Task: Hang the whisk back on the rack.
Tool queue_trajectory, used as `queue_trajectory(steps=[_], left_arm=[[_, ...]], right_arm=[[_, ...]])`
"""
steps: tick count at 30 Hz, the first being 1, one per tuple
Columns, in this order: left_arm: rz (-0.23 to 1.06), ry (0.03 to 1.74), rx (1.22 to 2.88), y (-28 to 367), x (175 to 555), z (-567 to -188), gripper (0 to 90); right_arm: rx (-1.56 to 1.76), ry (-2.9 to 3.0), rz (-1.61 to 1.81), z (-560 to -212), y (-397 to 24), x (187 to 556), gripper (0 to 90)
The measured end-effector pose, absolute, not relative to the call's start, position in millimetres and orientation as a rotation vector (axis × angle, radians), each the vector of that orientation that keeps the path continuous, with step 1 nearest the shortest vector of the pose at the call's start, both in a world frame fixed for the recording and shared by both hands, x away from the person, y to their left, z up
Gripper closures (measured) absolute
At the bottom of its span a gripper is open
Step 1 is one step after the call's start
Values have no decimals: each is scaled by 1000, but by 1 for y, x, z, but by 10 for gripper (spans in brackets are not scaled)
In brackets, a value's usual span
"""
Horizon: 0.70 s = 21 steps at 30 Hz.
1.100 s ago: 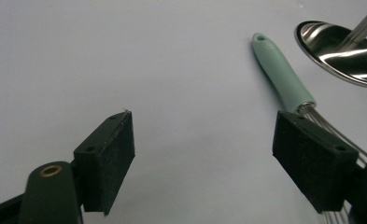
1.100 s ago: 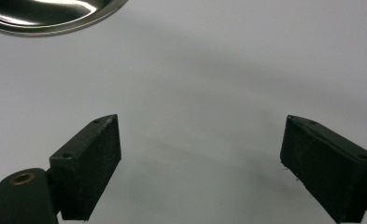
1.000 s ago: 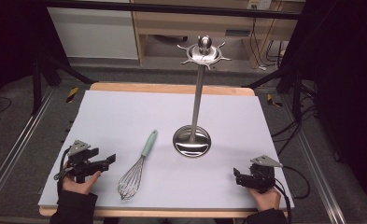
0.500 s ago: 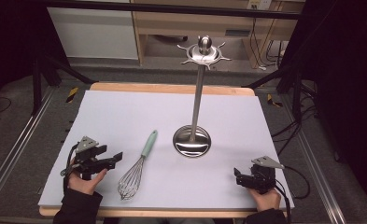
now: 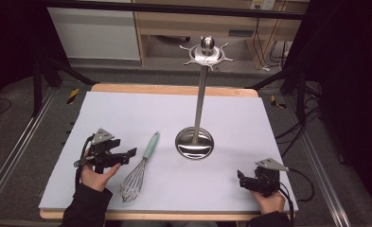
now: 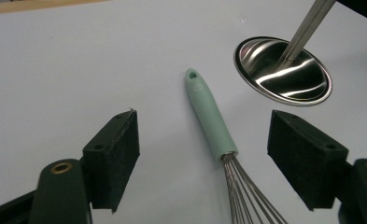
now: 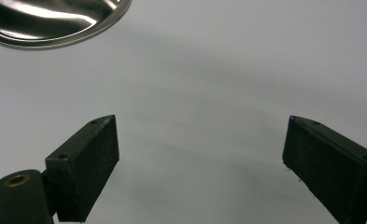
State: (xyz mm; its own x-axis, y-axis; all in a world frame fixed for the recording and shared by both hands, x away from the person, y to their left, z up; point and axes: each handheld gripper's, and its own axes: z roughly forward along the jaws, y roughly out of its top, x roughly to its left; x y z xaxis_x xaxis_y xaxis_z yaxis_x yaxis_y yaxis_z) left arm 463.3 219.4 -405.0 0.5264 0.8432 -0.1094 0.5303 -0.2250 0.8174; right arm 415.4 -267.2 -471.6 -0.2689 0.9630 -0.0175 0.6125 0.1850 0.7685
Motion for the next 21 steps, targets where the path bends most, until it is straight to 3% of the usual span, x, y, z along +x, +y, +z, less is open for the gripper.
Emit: queue_trajectory(steps=[21], left_arm=[[479, 1094, 2006, 191, 483, -371, 249]], right_arm=[[1469, 1979, 885, -473, -268, 417, 112]])
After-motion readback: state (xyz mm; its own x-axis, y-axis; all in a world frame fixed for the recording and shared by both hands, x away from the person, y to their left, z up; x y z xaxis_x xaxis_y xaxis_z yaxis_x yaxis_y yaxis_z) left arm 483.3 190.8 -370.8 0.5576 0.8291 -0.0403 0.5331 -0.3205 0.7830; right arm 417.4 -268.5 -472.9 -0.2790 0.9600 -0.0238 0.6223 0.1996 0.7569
